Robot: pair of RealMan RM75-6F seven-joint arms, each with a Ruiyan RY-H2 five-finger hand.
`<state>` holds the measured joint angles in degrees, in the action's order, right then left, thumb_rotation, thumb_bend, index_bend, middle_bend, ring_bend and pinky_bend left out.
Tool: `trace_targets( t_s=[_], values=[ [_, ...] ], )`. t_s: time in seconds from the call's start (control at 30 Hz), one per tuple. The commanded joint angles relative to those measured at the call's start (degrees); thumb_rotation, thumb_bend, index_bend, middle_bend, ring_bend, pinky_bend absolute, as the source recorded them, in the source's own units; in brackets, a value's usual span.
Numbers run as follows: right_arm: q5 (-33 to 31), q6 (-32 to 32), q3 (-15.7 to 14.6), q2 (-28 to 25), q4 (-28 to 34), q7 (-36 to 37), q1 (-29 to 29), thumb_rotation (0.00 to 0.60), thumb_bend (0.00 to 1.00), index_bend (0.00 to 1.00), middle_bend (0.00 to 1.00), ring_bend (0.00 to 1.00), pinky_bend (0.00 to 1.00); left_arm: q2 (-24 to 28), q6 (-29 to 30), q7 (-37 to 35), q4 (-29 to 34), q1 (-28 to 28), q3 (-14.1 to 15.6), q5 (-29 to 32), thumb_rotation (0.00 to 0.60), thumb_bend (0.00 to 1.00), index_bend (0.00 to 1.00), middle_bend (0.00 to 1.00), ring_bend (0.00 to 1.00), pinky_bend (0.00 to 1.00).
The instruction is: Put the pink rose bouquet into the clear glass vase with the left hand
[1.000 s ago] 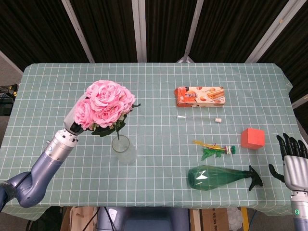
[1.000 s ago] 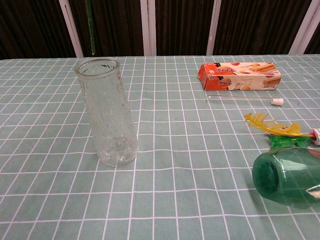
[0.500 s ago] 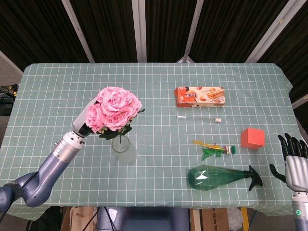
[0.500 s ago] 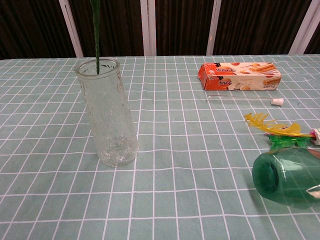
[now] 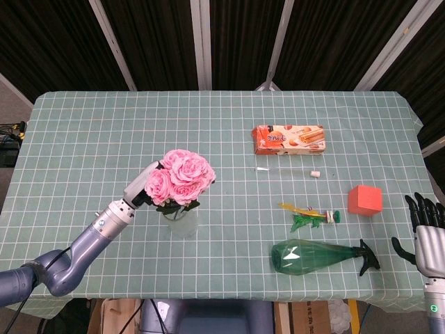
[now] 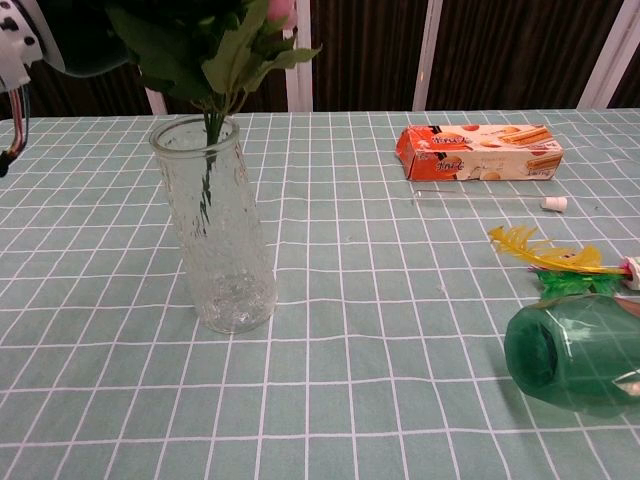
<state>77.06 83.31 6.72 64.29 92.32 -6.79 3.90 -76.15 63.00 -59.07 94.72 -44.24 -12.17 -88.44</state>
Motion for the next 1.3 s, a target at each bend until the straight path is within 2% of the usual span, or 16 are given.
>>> trace_targets(
  t_s=[0.03,0.33,0.67,0.73,0.87,0.97,1.13,1.23,1.3],
  values=[
    [0.1,0.0,0.0,0.0,0.0,0.2,0.0,0.6,0.31,0.07,0.03,0.01,0.0,-0.4,0.1,-1.2,-1.1,-0.2,1.0,-1.4,0.6,0.31,0.35,0.39,0.25,0.37],
    [0.7,0.7,0.1,-0.1,-0.2,1.0,-0.2,0.6,0.31,0.07,0.03,0.01,0.0,4.2,1.3,-6.1,-1.7,-0.5,5.4,-8.6,0.6,0.24,0.31,0.32,0.19,0.3],
    [1.4,0.8,-0.1,0.0,0.0,1.4,-0.2,0.6,0.31,0.07,0.03,0.01,0.0,8.3,5.6,-8.2,-2.9,2.6,7.8,-8.1,0.6,0.24,0.31,0.34,0.2,0.32],
    [1.6,1.1,-0.1,0.1,0.1,1.4,-0.3,0.6,0.31,0.07,0.03,0.01,0.0,8.5,5.9,-8.4,-3.8,3.1,8.3,-7.8,0.6,0.24,0.3,0.31,0.18,0.28],
    [1.2,1.6,0.2,0.5,0.1,1.1,-0.4,0.6,0.31,0.07,0.03,0.01,0.0,10.5,4.3,-9.9,-4.8,2.9,10.3,-9.1,0.6,0.18,0.21,0.17,0.03,0.12],
    [0.9,1.7,0.4,0.6,0.2,0.9,-0.5,0.6,0.31,0.07,0.03,0.01,0.0,13.7,2.7,-10.6,-4.9,1.8,12.1,-11.5,0.6,0.12,0.17,0.09,0.0,0.08],
    [1.0,1.9,0.4,0.8,0.3,0.5,-0.5,0.6,0.31,0.07,0.03,0.01,0.0,19.3,2.8,-5.8,-3.1,1.8,12.9,-12.7,0.6,0.1,0.13,0.02,0.0,0.05],
    [1.0,1.8,0.3,1.0,0.4,0.2,-0.5,0.6,0.31,0.07,0.03,0.01,0.0,23.5,3.1,2.4,-0.4,2.8,12.8,-12.3,0.6,0.07,0.11,0.02,0.0,0.04],
    [1.1,1.7,0.3,1.0,0.4,0.1,-0.4,0.6,0.31,0.07,0.03,0.01,0.0,26.7,2.7,10.9,2.1,4.0,12.8,-11.1,0.6,0.07,0.1,0.02,0.0,0.04]
  ],
)
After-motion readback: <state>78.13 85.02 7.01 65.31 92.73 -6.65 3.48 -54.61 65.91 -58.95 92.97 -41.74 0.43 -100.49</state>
